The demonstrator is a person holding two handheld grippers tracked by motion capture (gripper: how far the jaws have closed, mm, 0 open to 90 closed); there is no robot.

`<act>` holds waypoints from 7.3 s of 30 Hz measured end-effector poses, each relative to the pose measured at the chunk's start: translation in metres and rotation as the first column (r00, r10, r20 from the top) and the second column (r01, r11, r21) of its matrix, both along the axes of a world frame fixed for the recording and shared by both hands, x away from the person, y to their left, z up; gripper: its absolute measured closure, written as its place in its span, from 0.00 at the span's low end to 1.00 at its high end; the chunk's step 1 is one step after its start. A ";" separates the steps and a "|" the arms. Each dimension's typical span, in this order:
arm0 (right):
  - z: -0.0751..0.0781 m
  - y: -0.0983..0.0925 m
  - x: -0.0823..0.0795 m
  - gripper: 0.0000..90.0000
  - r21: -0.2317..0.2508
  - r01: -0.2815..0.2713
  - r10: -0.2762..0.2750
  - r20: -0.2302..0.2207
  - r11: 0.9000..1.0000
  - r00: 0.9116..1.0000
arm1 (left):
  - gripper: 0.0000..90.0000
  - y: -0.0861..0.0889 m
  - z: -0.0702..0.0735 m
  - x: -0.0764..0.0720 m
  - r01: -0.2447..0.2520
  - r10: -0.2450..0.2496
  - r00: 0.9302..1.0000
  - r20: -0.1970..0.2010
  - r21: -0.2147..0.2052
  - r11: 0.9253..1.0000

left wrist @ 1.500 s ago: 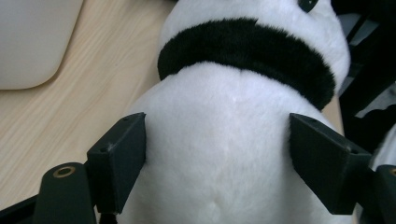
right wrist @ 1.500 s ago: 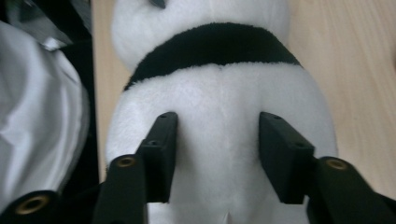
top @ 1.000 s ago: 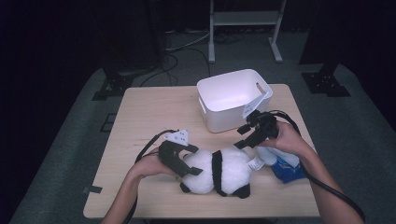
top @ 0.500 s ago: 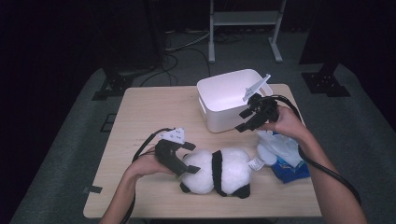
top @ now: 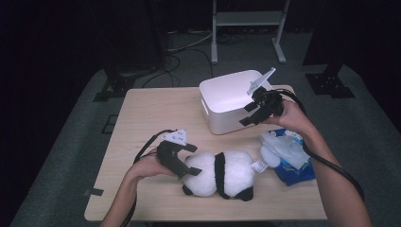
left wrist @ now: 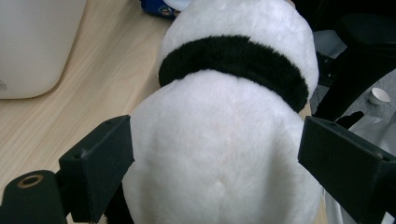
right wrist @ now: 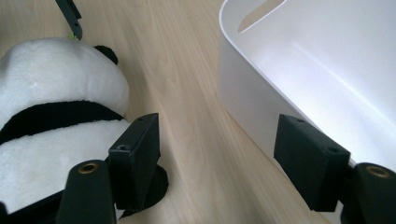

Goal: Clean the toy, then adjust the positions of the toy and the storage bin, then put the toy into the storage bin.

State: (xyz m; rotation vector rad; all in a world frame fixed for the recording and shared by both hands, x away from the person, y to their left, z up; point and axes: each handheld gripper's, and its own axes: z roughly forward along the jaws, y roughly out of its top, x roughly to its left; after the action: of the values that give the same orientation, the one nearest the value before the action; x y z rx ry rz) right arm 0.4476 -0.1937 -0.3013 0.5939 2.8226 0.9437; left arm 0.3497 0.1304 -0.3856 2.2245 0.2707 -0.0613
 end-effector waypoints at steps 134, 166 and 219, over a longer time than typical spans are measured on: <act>-0.035 0.084 0.014 0.96 -0.113 -0.232 0.233 -0.003 0.966 0.972 | 0.09 0.005 -0.003 0.002 0.044 -0.044 0.999 -0.031 0.003 0.999; -0.025 0.092 -0.007 0.72 -0.041 -0.290 0.289 -0.023 0.956 0.957 | 0.09 0.008 -0.003 0.001 0.043 -0.042 0.998 -0.035 0.003 0.999; -0.066 0.097 -0.083 0.23 -0.083 -0.323 0.305 -0.170 0.943 0.937 | 0.09 0.026 0.002 0.004 -0.017 0.017 1.000 -0.020 0.003 1.000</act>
State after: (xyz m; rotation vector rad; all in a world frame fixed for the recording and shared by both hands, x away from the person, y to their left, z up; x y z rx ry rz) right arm 0.3643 -0.0970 -0.3677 0.2115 3.1502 0.8075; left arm 0.3536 0.1565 -0.3839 2.2251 0.3008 -0.0740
